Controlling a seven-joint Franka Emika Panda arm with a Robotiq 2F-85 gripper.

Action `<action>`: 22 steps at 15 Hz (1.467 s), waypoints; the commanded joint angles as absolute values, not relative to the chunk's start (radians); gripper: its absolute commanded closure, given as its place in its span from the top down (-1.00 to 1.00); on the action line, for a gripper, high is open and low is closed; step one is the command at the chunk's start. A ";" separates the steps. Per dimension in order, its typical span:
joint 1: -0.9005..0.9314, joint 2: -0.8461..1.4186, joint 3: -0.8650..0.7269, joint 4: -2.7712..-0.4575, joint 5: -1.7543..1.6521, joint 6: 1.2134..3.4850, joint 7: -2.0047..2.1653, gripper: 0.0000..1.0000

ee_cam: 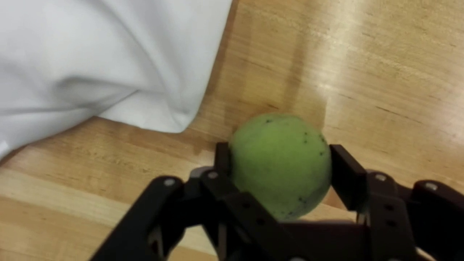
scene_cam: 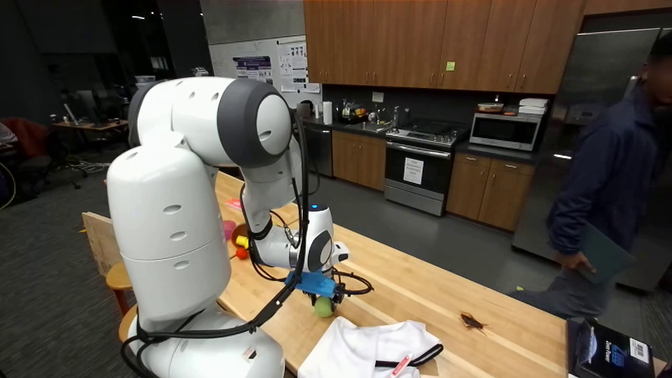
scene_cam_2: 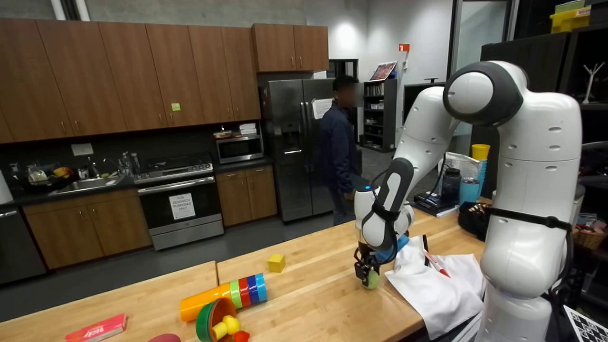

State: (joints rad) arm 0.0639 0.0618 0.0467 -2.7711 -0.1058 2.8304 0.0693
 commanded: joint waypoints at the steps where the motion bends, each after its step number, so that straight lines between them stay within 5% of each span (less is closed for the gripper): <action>1: 0.069 0.067 0.040 -2.774 -0.161 2.849 0.077 -0.16; 22: 0.229 0.174 0.191 -2.586 -0.160 2.816 0.060 -0.16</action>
State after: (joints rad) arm 0.2125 0.1476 0.1799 -2.6281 -0.1698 2.8377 0.0693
